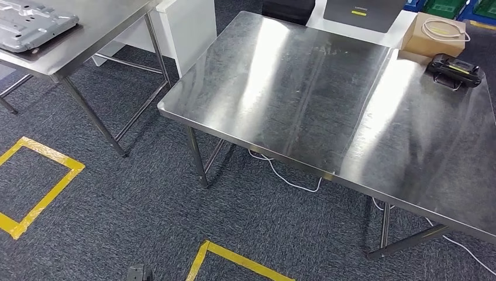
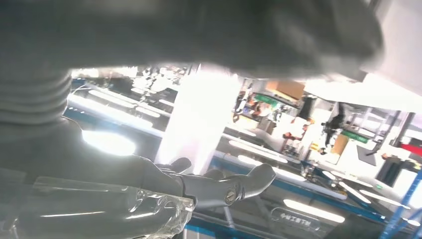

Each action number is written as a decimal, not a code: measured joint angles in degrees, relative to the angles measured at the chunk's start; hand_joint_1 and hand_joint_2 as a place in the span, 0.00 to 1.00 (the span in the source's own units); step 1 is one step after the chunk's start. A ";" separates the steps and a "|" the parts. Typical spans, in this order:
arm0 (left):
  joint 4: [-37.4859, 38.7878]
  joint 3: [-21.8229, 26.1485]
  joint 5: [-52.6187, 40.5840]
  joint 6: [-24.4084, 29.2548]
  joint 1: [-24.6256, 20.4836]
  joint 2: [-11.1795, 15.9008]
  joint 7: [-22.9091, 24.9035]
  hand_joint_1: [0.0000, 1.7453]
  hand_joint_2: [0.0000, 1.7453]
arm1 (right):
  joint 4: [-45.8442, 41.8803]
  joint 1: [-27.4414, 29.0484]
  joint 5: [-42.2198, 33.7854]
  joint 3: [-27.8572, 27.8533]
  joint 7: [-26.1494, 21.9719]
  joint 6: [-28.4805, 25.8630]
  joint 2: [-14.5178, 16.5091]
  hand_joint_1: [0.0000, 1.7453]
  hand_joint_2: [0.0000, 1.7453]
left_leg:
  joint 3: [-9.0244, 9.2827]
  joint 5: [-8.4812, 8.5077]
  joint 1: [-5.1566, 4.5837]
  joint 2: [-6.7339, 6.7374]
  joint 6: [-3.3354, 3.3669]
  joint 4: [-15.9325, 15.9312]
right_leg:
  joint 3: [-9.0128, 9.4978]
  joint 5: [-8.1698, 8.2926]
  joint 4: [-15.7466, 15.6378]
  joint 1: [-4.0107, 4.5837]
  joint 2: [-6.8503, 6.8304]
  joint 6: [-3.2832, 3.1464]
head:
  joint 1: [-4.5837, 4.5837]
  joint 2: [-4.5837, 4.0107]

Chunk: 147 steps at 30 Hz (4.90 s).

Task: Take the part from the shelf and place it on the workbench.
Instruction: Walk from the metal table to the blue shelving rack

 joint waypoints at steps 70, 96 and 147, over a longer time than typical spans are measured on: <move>-0.09 -0.25 0.54 -3.69 -0.22 2.95 0.48 0.00 0.00 | 1.89 51.57 -25.05 -26.70 -3.76 -11.08 36.52 0.00 1.00 | -0.94 -0.88 1.07 -0.67 -2.96 1.86 | 8.34 6.59 -17.70 -0.28 0.01 1.05 | 0.05 0.00; -0.08 -3.12 -2.42 -4.04 -1.01 2.99 3.96 0.00 0.00 | 2.25 52.54 -30.77 -34.12 -5.46 -5.54 43.13 0.00 0.00 | -1.68 0.48 -0.35 2.21 -1.98 1.57 | 11.38 2.30 -16.52 1.59 -2.07 -1.92 | 0.21 0.00; 0.09 -2.48 -0.36 -1.56 0.03 1.79 5.11 0.00 0.00 | 2.62 52.22 -27.61 -35.64 -4.91 1.60 44.82 0.00 0.00 | 2.36 -2.10 2.26 -0.56 -2.51 0.40 | 5.55 2.08 -9.55 1.01 2.60 -2.22 | 0.58 0.00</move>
